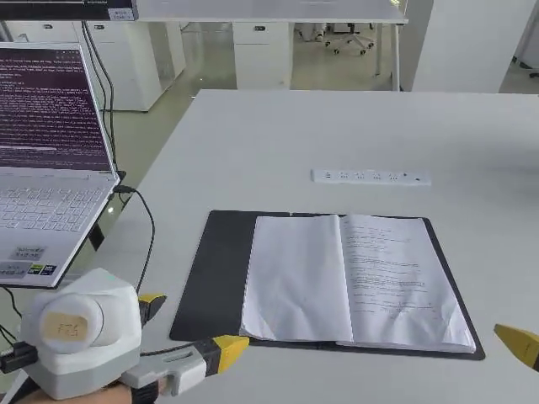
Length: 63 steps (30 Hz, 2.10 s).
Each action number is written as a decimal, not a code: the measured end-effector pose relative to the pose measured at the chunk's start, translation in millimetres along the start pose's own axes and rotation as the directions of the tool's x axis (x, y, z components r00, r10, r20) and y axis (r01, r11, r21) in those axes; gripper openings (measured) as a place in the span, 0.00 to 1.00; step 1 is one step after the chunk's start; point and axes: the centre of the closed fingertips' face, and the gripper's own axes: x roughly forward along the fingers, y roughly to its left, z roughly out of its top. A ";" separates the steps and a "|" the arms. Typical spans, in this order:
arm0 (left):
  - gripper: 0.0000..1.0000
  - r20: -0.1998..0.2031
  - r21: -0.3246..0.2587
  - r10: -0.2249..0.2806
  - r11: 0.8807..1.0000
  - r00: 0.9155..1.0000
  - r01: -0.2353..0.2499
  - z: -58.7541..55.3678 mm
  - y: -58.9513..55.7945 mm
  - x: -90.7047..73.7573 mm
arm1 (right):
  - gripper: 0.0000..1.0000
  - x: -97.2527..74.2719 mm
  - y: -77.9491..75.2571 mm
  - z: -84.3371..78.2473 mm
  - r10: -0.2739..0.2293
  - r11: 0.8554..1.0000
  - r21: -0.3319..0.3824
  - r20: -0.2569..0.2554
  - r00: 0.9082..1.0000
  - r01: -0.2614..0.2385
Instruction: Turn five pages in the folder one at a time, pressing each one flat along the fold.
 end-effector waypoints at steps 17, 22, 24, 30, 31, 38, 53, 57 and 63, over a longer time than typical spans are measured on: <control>0.91 -0.023 0.023 -0.013 1.000 1.000 0.014 4.3 -11.9 17.7 | 0.81 1.0 -7.3 -12.8 -0.008 1.000 0.005 -0.053 0.999 0.009; 0.88 -0.032 0.039 -0.020 0.999 0.999 0.021 -1.9 -16.3 35.3 | 0.79 6.0 -13.3 -18.1 -0.012 1.000 -0.014 -0.071 0.997 0.011; 0.86 -0.036 0.051 -0.029 0.998 0.999 0.031 -4.1 -20.1 44.0 | 0.78 7.8 -13.9 -19.9 -0.006 1.000 -0.016 -0.078 0.997 0.005; 0.82 -0.053 0.088 -0.055 0.994 0.997 0.059 -7.4 -33.2 70.4 | 0.76 14.4 -18.1 -26.6 0.000 1.000 -0.017 -0.093 0.996 -0.002; 0.81 -0.056 0.089 -0.063 0.994 0.996 0.068 -8.0 -36.1 76.0 | 0.75 16.4 -19.6 -27.9 0.005 1.000 -0.016 -0.093 0.996 -0.006; 0.80 -0.092 0.125 -0.117 0.984 0.989 0.128 -12.0 -60.1 109.8 | 0.75 24.2 -21.3 -33.2 0.008 1.000 -0.008 -0.108 0.994 -0.009; 0.74 -0.141 0.214 -0.215 0.947 0.966 0.241 -22.7 -122.5 193.0 | 0.70 41.7 -24.8 -47.7 0.024 0.999 0.044 -0.139 0.990 -0.018; 0.70 -0.125 0.221 -0.235 0.941 0.964 0.258 -23.6 -137.6 214.1 | 0.68 48.6 -24.4 -49.7 0.036 0.998 0.061 -0.143 0.989 -0.027; 0.69 -0.099 0.217 -0.246 0.940 0.964 0.262 -23.9 -156.3 244.0 | 0.67 55.4 -23.8 -52.9 0.052 0.997 0.062 -0.152 0.987 -0.043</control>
